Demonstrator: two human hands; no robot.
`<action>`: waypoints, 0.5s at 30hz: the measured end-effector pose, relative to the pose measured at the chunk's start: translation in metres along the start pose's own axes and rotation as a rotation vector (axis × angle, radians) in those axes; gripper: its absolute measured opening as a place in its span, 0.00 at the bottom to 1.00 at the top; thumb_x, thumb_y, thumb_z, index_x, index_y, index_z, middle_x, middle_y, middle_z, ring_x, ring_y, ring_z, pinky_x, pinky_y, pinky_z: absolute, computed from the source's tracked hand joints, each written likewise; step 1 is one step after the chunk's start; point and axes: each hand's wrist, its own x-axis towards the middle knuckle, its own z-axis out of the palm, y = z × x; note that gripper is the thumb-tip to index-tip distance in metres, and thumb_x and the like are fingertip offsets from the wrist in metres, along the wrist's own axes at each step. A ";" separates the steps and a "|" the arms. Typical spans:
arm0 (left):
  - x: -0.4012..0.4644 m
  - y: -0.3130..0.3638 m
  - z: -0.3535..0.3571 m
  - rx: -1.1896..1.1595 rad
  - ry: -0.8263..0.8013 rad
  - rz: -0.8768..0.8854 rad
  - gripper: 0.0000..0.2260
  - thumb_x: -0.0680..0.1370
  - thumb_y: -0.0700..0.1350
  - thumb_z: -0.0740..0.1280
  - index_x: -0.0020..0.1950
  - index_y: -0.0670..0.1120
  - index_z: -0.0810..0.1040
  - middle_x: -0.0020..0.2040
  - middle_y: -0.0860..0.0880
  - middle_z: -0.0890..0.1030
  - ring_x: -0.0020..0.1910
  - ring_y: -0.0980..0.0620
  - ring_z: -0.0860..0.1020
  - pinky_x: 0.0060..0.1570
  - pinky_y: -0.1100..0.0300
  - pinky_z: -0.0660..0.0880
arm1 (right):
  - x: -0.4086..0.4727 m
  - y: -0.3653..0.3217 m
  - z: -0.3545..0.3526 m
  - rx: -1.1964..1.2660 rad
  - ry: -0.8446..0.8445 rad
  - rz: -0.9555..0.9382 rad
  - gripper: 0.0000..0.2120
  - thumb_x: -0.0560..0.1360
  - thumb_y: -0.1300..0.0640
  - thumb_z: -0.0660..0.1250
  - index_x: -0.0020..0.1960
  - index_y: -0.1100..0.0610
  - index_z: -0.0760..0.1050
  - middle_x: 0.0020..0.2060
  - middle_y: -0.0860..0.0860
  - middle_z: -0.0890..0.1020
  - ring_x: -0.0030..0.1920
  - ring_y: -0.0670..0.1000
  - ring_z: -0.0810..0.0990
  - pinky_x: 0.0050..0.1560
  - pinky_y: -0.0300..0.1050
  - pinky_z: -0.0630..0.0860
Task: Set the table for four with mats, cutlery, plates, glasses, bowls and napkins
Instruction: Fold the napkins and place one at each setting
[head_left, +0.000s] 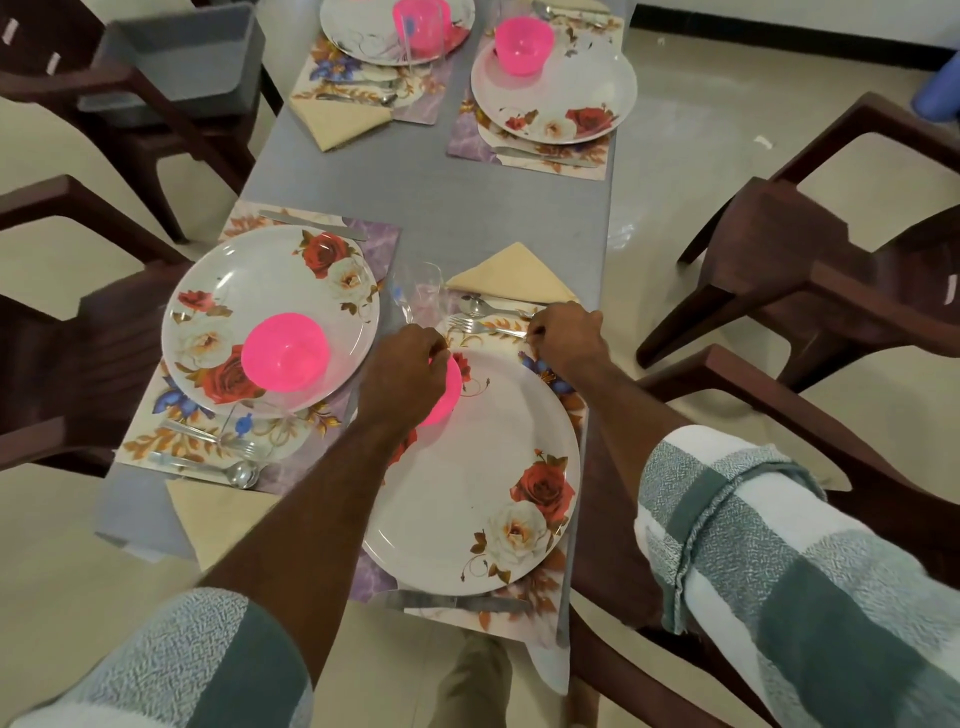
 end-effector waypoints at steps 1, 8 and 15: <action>0.000 0.000 0.000 -0.002 -0.001 0.003 0.08 0.80 0.42 0.67 0.54 0.42 0.83 0.50 0.45 0.83 0.47 0.51 0.77 0.49 0.59 0.70 | 0.000 0.000 0.000 -0.009 -0.001 -0.002 0.12 0.78 0.58 0.62 0.46 0.48 0.83 0.39 0.45 0.79 0.45 0.50 0.73 0.60 0.50 0.66; -0.006 -0.003 -0.003 -0.015 0.006 0.036 0.08 0.80 0.41 0.67 0.54 0.41 0.84 0.50 0.45 0.84 0.45 0.54 0.74 0.50 0.61 0.69 | -0.007 -0.003 0.003 -0.002 -0.007 0.010 0.07 0.73 0.59 0.68 0.45 0.49 0.83 0.40 0.46 0.82 0.44 0.51 0.76 0.58 0.51 0.67; -0.017 -0.006 -0.008 -0.009 0.010 0.077 0.08 0.80 0.40 0.67 0.53 0.40 0.84 0.50 0.44 0.84 0.44 0.54 0.73 0.48 0.61 0.67 | -0.019 -0.002 0.001 -0.005 -0.006 0.002 0.07 0.73 0.58 0.72 0.49 0.49 0.82 0.44 0.45 0.79 0.46 0.49 0.71 0.58 0.50 0.66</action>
